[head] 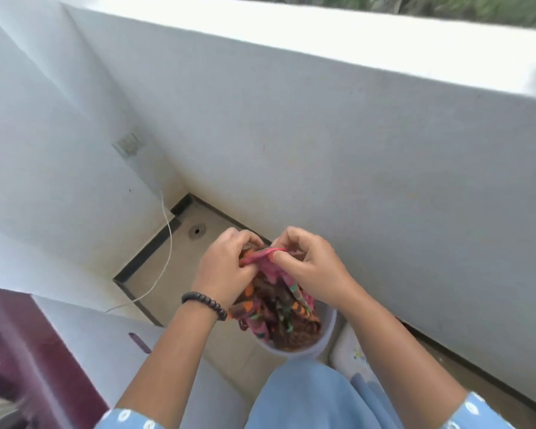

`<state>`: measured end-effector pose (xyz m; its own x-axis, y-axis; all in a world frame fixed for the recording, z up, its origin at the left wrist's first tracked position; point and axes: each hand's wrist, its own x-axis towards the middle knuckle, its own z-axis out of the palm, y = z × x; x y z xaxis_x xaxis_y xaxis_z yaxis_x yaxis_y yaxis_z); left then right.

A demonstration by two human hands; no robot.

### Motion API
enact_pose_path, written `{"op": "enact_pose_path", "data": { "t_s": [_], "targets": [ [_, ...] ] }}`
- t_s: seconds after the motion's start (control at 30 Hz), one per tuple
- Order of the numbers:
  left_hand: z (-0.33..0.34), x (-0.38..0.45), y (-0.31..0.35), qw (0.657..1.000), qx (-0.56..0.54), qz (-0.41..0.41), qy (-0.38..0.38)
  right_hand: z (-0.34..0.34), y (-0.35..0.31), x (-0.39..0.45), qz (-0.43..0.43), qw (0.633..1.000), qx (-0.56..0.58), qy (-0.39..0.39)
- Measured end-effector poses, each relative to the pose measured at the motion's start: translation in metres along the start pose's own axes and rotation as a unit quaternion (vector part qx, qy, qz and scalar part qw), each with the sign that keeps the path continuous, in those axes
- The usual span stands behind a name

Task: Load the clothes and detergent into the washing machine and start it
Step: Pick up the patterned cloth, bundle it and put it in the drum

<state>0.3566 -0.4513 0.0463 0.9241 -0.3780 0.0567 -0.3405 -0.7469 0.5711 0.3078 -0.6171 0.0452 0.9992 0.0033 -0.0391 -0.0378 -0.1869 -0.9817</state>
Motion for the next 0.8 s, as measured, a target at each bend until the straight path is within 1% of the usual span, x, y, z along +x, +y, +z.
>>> {"op": "enact_pose_path", "data": {
  "t_s": [0.07,0.13,0.2,0.3,0.37,0.4,0.47,0.53,0.57,0.6,0.63,0.7,0.73,0.77,0.8],
  "targets": [
    [-0.012,-0.005,-0.002,1.000,0.012,0.002,0.022,0.000,-0.021,-0.005,-0.012,0.999,0.047,-0.011],
    [-0.019,-0.012,-0.008,0.999,0.013,-0.018,0.034,-0.002,-0.040,-0.008,-0.036,0.998,0.056,-0.012],
    [-0.024,-0.019,-0.017,0.998,0.004,-0.031,0.047,-0.005,-0.057,-0.009,-0.058,0.996,0.062,0.002],
    [-0.036,-0.030,-0.029,0.997,-0.019,-0.043,0.069,-0.005,-0.086,-0.012,-0.083,0.989,0.115,0.034],
    [-0.045,-0.032,-0.039,0.992,-0.063,-0.067,0.091,-0.005,-0.106,-0.015,-0.096,0.984,0.142,0.053],
    [-0.053,-0.032,-0.043,0.985,-0.114,-0.078,0.104,-0.005,-0.114,-0.016,-0.101,0.982,0.143,0.065],
    [-0.072,-0.030,-0.046,0.958,-0.233,-0.084,0.142,-0.006,-0.123,-0.016,-0.108,0.983,0.106,0.107],
    [-0.095,-0.026,-0.036,0.928,-0.317,-0.067,0.184,-0.007,-0.123,-0.013,-0.104,0.982,0.014,0.156],
    [-0.107,-0.026,-0.027,0.915,-0.351,-0.050,0.190,-0.006,-0.125,-0.015,-0.095,0.982,-0.027,0.160],
    [-0.118,-0.026,-0.015,0.911,-0.370,-0.028,0.181,-0.002,-0.127,-0.017,-0.088,0.984,-0.065,0.143],
    [-0.126,-0.026,-0.003,0.920,-0.358,0.001,0.162,0.004,-0.132,-0.022,-0.087,0.985,-0.105,0.103],
    [-0.136,-0.026,0.021,0.958,-0.258,0.066,0.105,0.021,-0.141,-0.031,-0.086,0.980,-0.177,0.000],
    [-0.137,-0.027,0.032,0.970,-0.207,0.095,0.083,0.031,-0.145,-0.034,-0.095,0.975,-0.197,-0.033],
    [-0.139,-0.028,0.041,0.975,-0.169,0.123,0.078,0.041,-0.146,-0.035,-0.114,0.971,-0.208,-0.039],
    [-0.140,-0.028,0.047,0.976,-0.139,0.145,0.085,0.048,-0.147,-0.034,-0.135,0.968,-0.212,-0.017]
  ]
}}
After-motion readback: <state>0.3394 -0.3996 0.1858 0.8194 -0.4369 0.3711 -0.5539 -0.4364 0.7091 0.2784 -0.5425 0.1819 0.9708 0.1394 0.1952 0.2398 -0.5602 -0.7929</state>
